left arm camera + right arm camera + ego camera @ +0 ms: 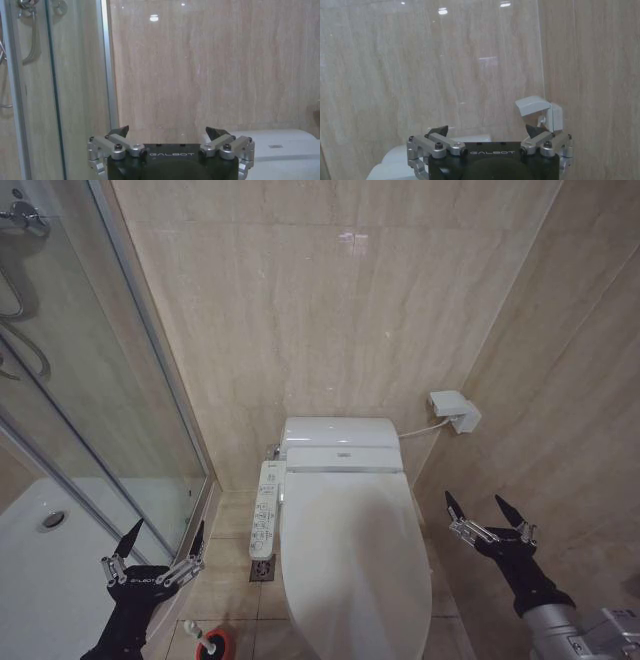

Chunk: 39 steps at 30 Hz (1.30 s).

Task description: Open the toilet lid, clean the toilet bowl with a toilet brush, close the toilet lid, and flush.

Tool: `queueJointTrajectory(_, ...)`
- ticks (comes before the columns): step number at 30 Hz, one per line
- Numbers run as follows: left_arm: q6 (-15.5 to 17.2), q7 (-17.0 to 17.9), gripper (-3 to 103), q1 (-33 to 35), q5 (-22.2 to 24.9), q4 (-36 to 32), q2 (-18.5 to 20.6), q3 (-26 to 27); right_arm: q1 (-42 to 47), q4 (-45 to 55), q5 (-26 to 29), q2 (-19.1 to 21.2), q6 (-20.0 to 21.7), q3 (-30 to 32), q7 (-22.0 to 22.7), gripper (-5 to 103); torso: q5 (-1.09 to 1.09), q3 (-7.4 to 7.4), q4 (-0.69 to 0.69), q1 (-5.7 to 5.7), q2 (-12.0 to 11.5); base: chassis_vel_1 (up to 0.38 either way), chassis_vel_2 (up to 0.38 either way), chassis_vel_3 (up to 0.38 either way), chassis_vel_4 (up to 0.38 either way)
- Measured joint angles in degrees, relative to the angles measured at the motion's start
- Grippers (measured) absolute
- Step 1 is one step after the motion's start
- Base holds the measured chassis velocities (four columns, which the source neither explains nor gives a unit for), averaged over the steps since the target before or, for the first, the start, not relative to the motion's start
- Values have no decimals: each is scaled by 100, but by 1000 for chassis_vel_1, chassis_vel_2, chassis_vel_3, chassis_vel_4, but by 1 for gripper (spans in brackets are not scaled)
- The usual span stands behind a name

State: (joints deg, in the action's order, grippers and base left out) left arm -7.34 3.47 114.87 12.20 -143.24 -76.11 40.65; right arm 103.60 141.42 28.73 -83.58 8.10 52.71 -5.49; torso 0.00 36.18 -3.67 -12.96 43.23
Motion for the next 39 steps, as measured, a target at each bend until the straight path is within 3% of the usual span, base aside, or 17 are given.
queueJointTrajectory(16,90,-2,100,-69,31,9,4,1,0,0,1,0,0,0,0,100,1,0,1,0,0,0,0,0,0)
queueJointTrajectory(21,961,-59,100,-763,429,194,62,41,0,0,1,1,0,0,-2,100,0,0,0,0,0,0,0,0,0)
queueJointTrajectory(22,961,-59,100,-763,429,194,62,41,0,0,1,1,0,0,-2,100,0,0,0,0,0,0,0,0,0)
queueJointTrajectory(24,1329,-87,100,-1068,596,269,87,57,0,0,1,0,0,0,0,100,0,0,-1,0,0,0,0,0,0)
queueJointTrajectory(27,1485,-161,100,-1306,675,338,105,82,-1,-1,1,1,0,0,0,100,2,0,3,0,0,0,0,0,0)
queueJointTrajectory(30,1894,-502,100,-1854,898,543,203,165,0,0,1,1,-1,0,-1,100,-3,0,-4,0,0,0,0,0,0)
queueJointTrajectory(39,2010,-538,100,-2022,1007,704,309,218,0,-1,1,1,0,0,-1,100,-1,0,1,0,0,0,0,0,0)
